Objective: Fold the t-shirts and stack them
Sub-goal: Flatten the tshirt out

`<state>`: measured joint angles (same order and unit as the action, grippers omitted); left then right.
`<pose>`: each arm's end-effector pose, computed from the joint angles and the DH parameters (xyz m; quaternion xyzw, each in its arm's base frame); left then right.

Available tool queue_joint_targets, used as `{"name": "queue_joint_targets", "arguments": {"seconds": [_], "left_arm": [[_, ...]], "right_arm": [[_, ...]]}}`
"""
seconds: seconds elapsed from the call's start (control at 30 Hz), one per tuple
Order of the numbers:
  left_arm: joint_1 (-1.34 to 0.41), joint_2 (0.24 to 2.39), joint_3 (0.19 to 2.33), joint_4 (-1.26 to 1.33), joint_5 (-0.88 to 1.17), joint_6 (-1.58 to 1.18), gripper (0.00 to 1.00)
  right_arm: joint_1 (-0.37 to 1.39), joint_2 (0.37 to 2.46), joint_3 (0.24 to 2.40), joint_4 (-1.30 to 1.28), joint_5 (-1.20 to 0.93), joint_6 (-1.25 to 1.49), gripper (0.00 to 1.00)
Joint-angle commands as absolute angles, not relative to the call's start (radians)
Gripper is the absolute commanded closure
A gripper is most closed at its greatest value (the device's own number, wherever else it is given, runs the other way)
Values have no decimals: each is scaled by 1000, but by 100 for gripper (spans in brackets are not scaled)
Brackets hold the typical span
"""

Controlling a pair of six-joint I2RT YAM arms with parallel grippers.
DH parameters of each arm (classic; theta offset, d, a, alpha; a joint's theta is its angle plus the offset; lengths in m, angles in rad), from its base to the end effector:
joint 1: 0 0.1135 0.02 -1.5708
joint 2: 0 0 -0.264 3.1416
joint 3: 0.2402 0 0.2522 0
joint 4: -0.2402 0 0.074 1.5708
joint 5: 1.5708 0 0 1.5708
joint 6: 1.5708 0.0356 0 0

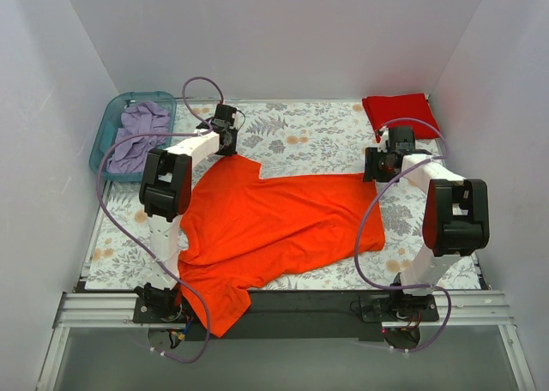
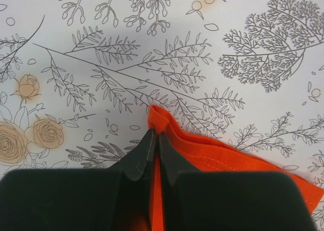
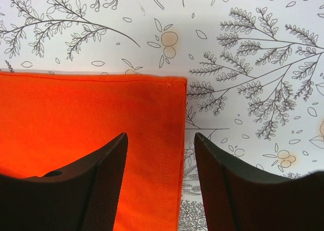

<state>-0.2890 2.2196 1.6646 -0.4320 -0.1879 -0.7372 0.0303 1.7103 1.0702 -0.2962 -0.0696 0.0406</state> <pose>0.4614 -0.1303 0.1548 -0.2382 0.9236 -0.0624 0.2937 0.3537 0.0132 0.1885 -0.0060 0.9496 0.0441 0.3104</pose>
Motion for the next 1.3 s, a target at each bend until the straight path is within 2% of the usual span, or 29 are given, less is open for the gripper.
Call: {"name": "queue_joint_targets", "arguments": {"seconds": [0.0,0.43,0.8,1.2,1.27], "left_arm": [[-276,2212,1646,-497,-261,-752,100],[-276,2220,1663,-497,-247,-767,100],[-275,2223,1667,-494,-267,-764,100],[-270,2230,1669,-494,-275,-758,100],[-268,2232,1667,-494,-273,-758,100]], "right_arm": [[32,1739,1104,-264,-70,5,39],[32,1833,1152,-241,-61,-31,43],[37,1887,1149,-241,-74,-90,55],[94,1934,1157,-268,-5,-158,55],[98,1942,1160,-278,20,-161,58]]}}
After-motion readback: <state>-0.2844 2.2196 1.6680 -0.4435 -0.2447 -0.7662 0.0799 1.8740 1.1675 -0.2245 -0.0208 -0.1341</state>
